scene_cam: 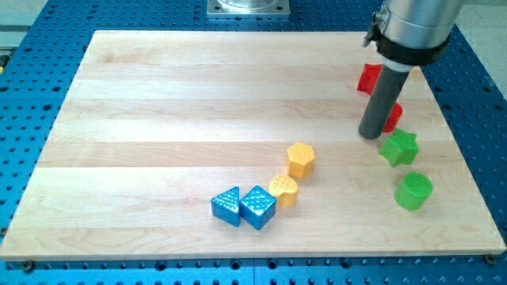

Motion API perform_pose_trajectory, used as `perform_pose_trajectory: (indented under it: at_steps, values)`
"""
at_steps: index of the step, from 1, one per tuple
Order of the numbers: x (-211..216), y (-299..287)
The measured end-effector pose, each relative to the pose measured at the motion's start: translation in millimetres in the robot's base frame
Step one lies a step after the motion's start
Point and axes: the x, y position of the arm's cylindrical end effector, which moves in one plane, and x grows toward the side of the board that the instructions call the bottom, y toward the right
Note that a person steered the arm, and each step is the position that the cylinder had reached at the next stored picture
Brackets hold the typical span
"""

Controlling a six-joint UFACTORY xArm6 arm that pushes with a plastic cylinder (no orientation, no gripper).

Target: Nudge the red star to the right

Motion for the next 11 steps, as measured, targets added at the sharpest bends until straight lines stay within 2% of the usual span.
perform_pose_trajectory:
  at_steps: [1, 2, 3, 4, 7, 8, 9, 10, 11]
  values:
    - [-12, -19]
    - [-60, -53]
    - [-94, -49]
    - [-108, -27]
    - [-107, 26]
    - [-107, 11]
    - [-98, -12]
    - [-16, -29]
    - [43, -34]
